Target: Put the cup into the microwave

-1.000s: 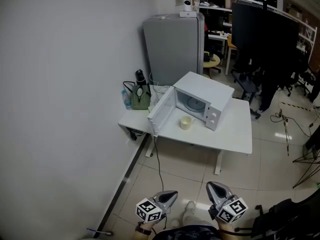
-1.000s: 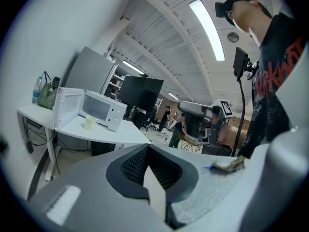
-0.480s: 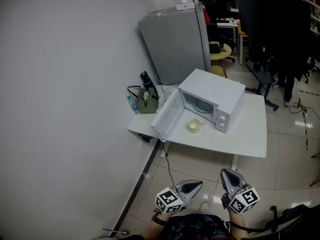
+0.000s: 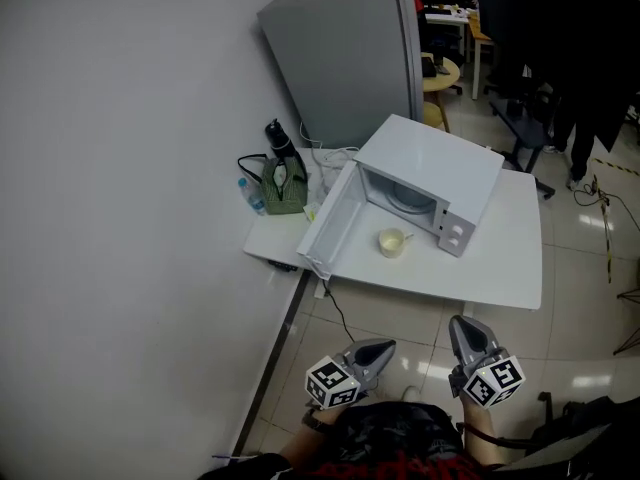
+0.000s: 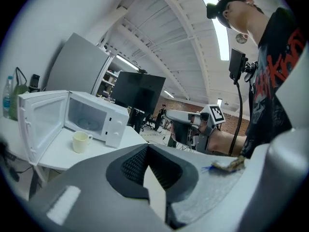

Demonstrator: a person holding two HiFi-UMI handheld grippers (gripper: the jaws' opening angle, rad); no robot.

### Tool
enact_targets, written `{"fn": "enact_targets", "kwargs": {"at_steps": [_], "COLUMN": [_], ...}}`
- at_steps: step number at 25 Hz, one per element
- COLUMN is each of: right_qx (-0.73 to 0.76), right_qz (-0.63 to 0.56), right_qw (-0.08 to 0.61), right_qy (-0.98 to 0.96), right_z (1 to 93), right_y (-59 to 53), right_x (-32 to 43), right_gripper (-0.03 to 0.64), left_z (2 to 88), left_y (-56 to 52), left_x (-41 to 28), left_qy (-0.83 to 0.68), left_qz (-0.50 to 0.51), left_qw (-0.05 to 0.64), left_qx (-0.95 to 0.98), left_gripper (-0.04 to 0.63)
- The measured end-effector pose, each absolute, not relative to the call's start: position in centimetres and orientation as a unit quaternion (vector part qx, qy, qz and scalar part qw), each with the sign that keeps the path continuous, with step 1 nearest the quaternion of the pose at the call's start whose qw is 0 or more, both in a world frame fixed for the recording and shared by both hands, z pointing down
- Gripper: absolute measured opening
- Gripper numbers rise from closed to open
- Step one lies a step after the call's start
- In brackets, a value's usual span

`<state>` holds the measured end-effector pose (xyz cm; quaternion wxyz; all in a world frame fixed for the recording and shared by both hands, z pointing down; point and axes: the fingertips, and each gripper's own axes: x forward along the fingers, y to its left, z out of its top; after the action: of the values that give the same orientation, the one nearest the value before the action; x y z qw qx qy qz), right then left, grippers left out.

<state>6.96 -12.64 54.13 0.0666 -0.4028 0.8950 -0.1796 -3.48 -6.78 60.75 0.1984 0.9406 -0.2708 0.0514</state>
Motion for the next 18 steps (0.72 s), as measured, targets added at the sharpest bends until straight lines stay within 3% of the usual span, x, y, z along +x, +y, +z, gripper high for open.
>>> {"fn": "enact_targets", "kwargs": {"at_steps": [9, 11, 14, 16, 18], "right_qx": [-0.397, -0.412, -0.433, -0.44, -0.441], "right_qz": [-0.124, -0.136, -0.167, -0.182, -0.19], "right_qw": [0.047, 0.039, 0.016, 0.011, 0.011], "right_qy": [0.908, 0.9, 0.886, 0.879, 0.877], "right_z": [50.3, 51.0, 53.5, 54.7, 55.5], "right_y": [-20.3, -21.6, -23.2, -25.0, -27.0], "right_x": [-3.4, -3.1, -1.9, -1.1, -0.1], "right_gripper": [0.0, 0.002, 0.001, 0.002, 0.0], "left_z": [62.7, 64.5, 67.4, 70.4, 74.8], "left_y": [-17.7, -19.6, -21.8, -23.9, -25.9], "left_x": [-12.2, -12.9, -12.8, -12.2, -11.1], "left_qy": [-0.264, -0.28, -0.306, -0.325, -0.333], "left_qz": [0.07, 0.088, 0.115, 0.139, 0.167], "left_qw": [0.168, 0.174, 0.171, 0.148, 0.169], "left_qx": [0.947, 0.94, 0.93, 0.923, 0.913], "left_gripper": [0.011, 0.186, 0.3, 0.445, 0.477]}}
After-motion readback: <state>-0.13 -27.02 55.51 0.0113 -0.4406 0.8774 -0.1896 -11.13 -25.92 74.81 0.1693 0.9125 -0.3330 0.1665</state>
